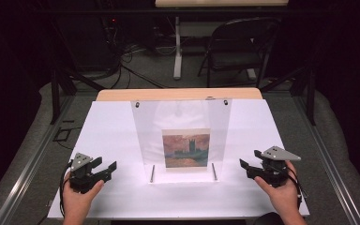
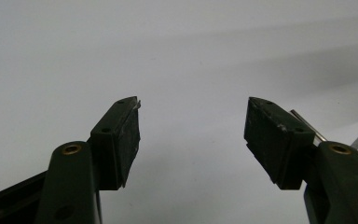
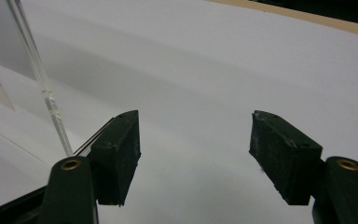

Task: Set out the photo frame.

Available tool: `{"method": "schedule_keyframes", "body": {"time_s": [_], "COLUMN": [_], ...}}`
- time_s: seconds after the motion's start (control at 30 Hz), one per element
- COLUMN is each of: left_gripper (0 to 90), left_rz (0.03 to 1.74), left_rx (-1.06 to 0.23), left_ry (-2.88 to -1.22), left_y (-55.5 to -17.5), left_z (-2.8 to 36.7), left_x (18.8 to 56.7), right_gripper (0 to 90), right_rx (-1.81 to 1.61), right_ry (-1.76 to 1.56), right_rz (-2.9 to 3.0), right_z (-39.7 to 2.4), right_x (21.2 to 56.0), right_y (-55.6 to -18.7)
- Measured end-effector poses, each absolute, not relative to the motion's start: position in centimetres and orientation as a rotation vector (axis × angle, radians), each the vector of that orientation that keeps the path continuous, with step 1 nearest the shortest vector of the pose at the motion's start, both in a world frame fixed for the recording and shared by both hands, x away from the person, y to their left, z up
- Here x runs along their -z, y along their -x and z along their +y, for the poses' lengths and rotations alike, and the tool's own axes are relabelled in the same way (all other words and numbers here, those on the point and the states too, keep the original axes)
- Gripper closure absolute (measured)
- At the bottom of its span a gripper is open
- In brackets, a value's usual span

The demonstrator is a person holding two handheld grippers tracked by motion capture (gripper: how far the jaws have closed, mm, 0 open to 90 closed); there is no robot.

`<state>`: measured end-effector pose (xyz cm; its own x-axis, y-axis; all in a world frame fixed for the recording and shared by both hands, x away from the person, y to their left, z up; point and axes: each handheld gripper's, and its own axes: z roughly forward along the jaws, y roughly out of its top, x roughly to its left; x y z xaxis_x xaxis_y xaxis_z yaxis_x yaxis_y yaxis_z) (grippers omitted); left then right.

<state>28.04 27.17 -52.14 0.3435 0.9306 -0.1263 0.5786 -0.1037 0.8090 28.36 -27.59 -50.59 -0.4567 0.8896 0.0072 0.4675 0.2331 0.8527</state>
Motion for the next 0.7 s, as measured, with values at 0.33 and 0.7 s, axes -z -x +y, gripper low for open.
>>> {"method": "schedule_keyframes", "body": {"time_s": [0.33,0.7], "left_gripper": [35.8,35.8], "left_rz": [1.344,1.305], "left_rx": [-0.555,-0.532], "left_ry": [-1.829,-1.915], "left_y": [-28.3,-28.6], "left_z": [27.1,26.1], "left_x": [53.5,54.6], "right_gripper": [32.7,33.6], "right_rx": [-1.137,-1.065], "right_ry": [-1.298,-1.274], "right_rz": [2.071,2.151], "right_z": [-27.0,-26.2], "right_x": [53.1,54.2], "right_y": [-29.2,-29.2]}}
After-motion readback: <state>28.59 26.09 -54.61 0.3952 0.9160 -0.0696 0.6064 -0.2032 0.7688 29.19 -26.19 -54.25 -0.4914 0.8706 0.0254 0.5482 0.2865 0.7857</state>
